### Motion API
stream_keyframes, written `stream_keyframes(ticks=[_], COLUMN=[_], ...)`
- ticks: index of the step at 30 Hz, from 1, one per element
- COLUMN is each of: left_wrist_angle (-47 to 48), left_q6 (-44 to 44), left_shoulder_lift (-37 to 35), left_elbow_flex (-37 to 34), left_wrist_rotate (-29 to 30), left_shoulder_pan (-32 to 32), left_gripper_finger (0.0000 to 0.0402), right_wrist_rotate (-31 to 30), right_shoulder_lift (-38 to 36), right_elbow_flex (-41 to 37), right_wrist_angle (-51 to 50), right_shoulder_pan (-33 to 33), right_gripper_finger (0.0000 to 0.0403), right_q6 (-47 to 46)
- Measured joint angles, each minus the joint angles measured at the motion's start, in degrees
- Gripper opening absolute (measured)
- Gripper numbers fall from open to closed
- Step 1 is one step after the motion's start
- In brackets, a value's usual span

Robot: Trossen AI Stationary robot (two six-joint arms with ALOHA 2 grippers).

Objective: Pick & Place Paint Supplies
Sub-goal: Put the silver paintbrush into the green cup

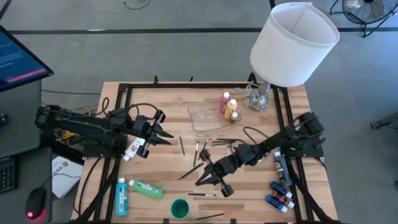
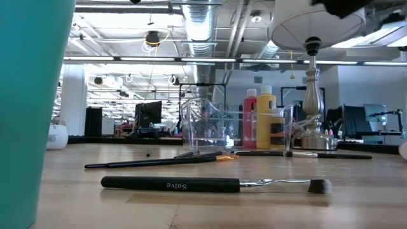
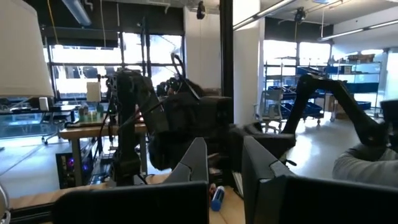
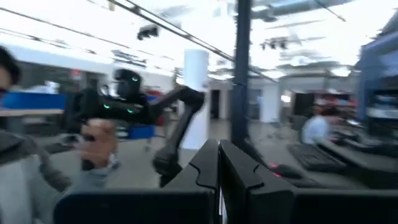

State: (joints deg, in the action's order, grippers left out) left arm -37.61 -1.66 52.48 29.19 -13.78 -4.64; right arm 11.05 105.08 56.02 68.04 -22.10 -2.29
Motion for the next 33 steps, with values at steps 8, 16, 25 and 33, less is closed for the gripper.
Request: stream_keyframes(ticks=[8,16,25,33], left_wrist_angle=[-0.7,-6.7,-14.4,-14.8], left_q6=[0.9,1.9,3.3,1.5], left_shoulder_lift=[-3.5,-12.4,-11.8,-8.2], left_elbow_flex=[-2.8,-10.0,-13.1,-13.1], left_wrist_rotate=[4.0,12.4,13.4,13.5], left_shoulder_pan=[-4.9,-11.2,-13.1,-14.5], left_gripper_finger=[0.0001,0.0001,0.0001,0.0001], right_wrist_rotate=[5.9,5.3,-0.2,-7.4], right_shoulder_lift=[9.8,10.3,10.5,11.3], right_elbow_flex=[11.9,17.2,21.9,24.2], right_wrist_angle=[-6.2,-6.3,-7.2,-3.6], right_shoulder_pan=[1.3,-1.8,-5.3,-6.5], right_gripper_finger=[0.0000,0.0000,0.0000,0.0000], right_q6=[0.1,3.7,11.4,13.4])
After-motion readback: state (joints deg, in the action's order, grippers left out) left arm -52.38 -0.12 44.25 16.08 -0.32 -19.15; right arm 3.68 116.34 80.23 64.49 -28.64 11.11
